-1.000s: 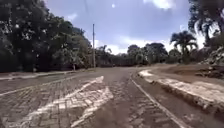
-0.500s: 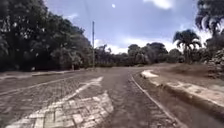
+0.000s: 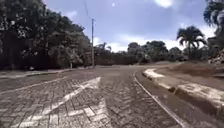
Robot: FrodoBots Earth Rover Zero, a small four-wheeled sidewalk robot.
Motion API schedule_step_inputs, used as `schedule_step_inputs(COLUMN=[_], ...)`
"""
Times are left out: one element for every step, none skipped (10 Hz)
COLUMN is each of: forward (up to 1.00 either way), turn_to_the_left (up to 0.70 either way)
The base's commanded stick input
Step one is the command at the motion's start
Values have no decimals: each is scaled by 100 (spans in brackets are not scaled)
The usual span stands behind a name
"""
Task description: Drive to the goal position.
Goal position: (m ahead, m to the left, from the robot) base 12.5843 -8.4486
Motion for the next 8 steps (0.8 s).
schedule_step_inputs(forward=[100,100,100,100,100,100,100,100], turn_to_the_left=[0,0,0,0,0,0,0,0])
